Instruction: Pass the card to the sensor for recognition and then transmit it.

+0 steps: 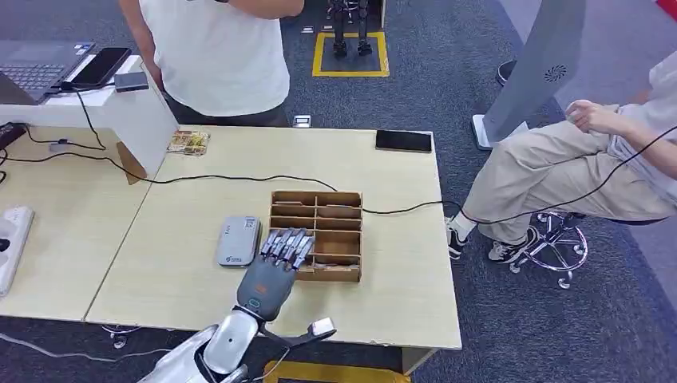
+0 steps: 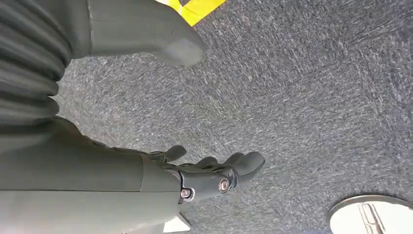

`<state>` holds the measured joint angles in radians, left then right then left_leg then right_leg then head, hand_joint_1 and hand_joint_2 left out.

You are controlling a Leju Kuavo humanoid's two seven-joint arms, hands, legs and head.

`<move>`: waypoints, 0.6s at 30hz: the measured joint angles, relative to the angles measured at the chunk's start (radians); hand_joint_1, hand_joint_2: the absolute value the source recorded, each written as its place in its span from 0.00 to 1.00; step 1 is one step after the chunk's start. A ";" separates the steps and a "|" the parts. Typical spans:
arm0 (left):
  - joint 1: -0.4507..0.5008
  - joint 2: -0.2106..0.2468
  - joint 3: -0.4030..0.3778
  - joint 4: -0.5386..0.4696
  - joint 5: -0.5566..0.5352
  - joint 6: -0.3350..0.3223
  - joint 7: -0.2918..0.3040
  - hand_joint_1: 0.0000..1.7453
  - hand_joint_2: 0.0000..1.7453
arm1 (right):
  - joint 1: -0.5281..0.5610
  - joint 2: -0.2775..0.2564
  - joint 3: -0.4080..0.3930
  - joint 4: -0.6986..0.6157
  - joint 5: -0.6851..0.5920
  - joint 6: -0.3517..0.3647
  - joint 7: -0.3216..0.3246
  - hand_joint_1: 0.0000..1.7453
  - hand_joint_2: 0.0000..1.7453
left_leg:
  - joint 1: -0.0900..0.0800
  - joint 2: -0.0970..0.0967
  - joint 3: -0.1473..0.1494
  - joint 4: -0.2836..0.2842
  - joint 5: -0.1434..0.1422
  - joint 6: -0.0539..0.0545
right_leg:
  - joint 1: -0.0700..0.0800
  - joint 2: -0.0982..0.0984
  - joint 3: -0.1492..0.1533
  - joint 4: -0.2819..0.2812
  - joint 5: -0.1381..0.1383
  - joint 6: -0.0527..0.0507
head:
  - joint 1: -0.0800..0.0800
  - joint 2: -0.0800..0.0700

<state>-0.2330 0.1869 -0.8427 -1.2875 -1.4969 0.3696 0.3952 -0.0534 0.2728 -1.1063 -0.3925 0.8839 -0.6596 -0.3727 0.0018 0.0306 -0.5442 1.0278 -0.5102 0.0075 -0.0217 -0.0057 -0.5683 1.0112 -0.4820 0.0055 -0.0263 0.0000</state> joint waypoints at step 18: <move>0.009 -0.029 0.005 0.028 0.000 -0.025 -0.093 1.00 1.00 | -0.002 0.000 -0.001 0.003 0.008 0.000 -0.010 0.00 1.00 | 0.000 0.000 0.000 0.000 0.000 0.000 | 0.000 0.000 0.001 0.000 0.000 0.000 | 0.000 0.000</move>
<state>-0.2243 0.1579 -0.8373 -1.2593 -1.4973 0.3445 0.3018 -0.0553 0.2728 -1.1070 -0.3899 0.8919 -0.6596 -0.3830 0.0017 0.0302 -0.5439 1.0278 -0.5102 0.0075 -0.0217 -0.0061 -0.5676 1.0112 -0.4821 0.0055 -0.0260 0.0000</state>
